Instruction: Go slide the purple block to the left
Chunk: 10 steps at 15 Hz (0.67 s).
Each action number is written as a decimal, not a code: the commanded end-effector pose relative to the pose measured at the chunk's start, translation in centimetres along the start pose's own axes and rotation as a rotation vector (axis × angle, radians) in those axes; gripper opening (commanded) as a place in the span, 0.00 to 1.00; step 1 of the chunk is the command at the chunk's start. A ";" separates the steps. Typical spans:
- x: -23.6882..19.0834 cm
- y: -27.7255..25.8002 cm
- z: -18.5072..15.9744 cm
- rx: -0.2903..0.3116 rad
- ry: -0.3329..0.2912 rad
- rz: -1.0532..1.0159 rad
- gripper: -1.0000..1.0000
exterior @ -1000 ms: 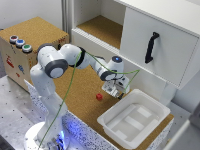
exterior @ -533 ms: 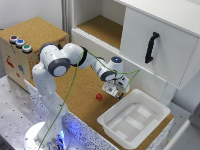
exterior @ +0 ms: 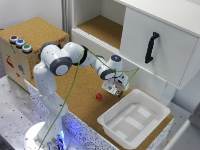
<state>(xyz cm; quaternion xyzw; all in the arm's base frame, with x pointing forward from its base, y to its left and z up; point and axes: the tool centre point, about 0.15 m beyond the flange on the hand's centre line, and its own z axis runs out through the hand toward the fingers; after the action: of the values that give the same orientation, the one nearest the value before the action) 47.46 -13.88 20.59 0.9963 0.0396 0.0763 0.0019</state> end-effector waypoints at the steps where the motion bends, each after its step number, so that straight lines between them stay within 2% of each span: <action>1: 1.9 -2.3 0.0 0.045 -0.046 0.001 0.00; 6: 1.9 -4.9 0.3 0.047 -0.105 0.007 0.00; 10: 2.3 -7.5 -0.3 0.049 -0.110 0.014 0.00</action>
<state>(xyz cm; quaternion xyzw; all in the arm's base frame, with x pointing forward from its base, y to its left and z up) 47.75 -9.21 20.35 0.9972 0.0440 0.0587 -0.0119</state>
